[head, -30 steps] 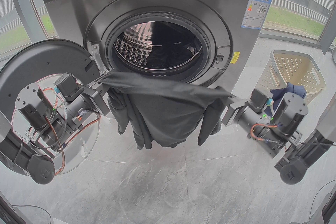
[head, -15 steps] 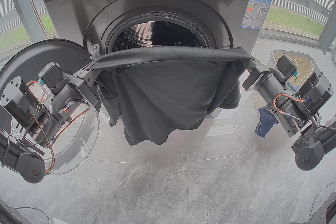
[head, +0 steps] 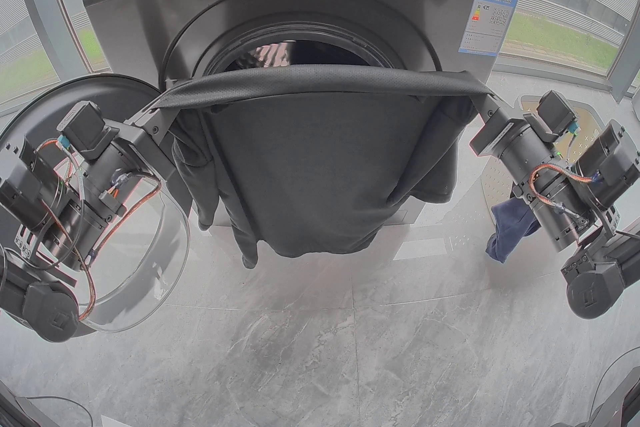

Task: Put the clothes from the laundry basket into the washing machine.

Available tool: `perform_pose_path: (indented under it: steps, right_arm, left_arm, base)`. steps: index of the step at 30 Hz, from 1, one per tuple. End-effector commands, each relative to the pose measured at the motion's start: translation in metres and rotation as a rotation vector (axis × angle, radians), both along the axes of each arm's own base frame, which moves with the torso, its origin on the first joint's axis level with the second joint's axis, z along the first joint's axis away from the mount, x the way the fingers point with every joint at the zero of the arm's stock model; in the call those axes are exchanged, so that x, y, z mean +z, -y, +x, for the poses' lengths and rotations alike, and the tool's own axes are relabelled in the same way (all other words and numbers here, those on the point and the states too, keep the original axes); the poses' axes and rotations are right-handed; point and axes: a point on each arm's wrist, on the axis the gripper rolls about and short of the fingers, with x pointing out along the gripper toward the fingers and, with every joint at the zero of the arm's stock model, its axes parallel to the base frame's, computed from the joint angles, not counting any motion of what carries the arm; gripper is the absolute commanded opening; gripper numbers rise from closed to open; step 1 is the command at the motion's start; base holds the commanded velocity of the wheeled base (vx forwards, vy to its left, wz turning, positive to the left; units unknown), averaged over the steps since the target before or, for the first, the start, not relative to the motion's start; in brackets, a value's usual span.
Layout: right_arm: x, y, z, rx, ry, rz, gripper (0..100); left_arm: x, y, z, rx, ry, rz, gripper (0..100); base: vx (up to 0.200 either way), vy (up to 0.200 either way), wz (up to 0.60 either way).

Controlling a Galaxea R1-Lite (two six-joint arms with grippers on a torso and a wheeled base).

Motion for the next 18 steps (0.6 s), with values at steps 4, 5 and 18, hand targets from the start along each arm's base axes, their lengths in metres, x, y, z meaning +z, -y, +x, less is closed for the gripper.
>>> perform_pose_path:
  steps: [4, 5, 18]
  right_arm:
    - [0.0044, 0.0028, -0.0021, -0.005, 0.014, 0.007, 0]
    - [0.0047, 0.0033, -0.0022, -0.007, 0.014, 0.007, 0]
    - [0.0049, 0.0041, -0.0018, -0.009, 0.014, 0.009, 0]
  left_arm:
    - [0.0010, -0.0004, 0.0004, 0.003, 0.003, -0.004, 0]
    - [0.0010, -0.0004, 0.0004, 0.003, 0.003, -0.004, 0]
    - [-0.0005, 0.0000, 0.0003, 0.002, -0.002, -0.001, 0]
  base:
    - [0.000, 0.000, 0.00]
    - [0.000, 0.000, 0.00]
    - [0.000, 0.000, 0.00]
